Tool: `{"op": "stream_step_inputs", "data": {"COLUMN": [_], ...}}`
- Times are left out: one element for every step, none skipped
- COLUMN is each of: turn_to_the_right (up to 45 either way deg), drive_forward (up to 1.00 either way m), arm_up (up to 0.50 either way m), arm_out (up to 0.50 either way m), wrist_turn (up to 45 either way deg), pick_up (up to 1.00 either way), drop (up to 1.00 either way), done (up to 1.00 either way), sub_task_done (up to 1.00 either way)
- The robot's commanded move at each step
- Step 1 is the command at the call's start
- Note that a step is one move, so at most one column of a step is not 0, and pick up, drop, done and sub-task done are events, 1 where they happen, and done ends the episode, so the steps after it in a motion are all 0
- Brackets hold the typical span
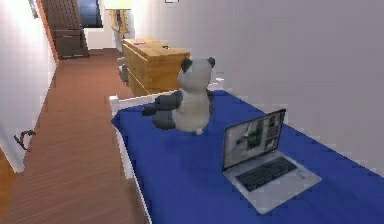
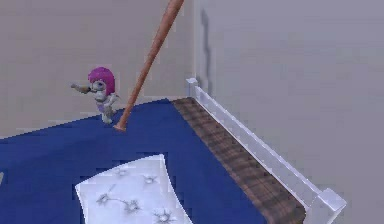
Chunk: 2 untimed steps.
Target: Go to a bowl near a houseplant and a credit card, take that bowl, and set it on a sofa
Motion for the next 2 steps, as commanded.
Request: {"op": "stream_step_inputs", "data": {"turn_to_the_right": [45.0,45.0], "drive_forward": [0.0,0.0], "arm_up": [0.0,0.0], "arm_out": [0.0,0.0], "wrist_turn": [0.0,0.0], "pick_up": [0.0,0.0], "drop": [0.0,0.0], "done": [0.0,0.0], "sub_task_done": [0.0,0.0]}}
